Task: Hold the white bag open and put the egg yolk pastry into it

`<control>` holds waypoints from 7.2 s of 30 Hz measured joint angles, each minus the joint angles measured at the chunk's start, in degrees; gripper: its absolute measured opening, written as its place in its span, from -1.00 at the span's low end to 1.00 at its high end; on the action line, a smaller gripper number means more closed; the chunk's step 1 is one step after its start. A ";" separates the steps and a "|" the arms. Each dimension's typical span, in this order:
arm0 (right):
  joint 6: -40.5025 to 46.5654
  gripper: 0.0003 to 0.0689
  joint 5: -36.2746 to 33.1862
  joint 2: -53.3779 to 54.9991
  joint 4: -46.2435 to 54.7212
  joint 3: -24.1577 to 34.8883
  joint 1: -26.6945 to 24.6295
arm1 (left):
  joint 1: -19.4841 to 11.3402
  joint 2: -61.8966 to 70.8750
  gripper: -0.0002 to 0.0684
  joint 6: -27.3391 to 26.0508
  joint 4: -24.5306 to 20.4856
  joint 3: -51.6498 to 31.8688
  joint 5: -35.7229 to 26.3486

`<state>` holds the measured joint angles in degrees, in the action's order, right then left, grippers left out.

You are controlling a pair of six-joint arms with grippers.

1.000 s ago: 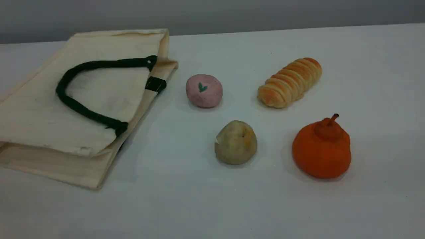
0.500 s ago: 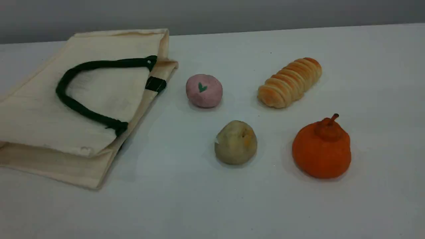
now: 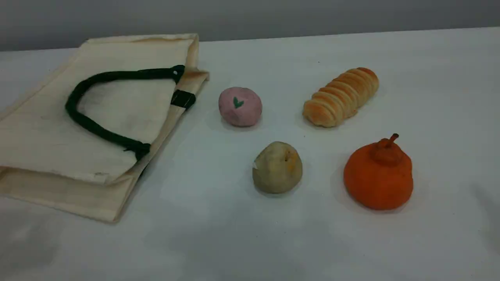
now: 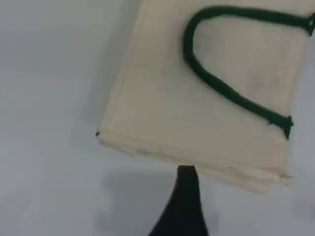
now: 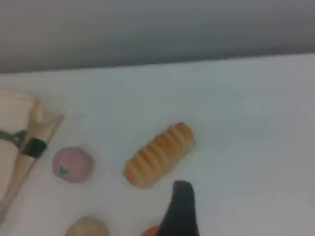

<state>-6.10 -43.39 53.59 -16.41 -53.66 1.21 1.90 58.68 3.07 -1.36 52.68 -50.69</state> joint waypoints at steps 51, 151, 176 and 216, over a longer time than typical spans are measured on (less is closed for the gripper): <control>-17.24 0.71 3.80 15.69 -20.74 0.05 0.00 | -0.05 55.80 0.72 0.25 -8.52 19.32 17.51; -24.43 0.71 -0.94 18.82 -19.58 1.75 14.87 | 0.06 27.95 -0.72 -32.84 19.32 50.34 -19.43; -24.62 0.71 21.52 50.50 -21.84 1.20 30.20 | 0.06 28.00 -0.72 -32.62 19.75 50.34 -19.26; -28.12 0.36 33.69 70.44 -30.33 -7.52 36.55 | 0.06 28.00 -0.72 -32.56 19.95 50.34 -19.26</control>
<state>-34.22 -9.70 124.02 -46.75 -61.18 37.76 1.96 86.68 -29.49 18.60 103.02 -69.95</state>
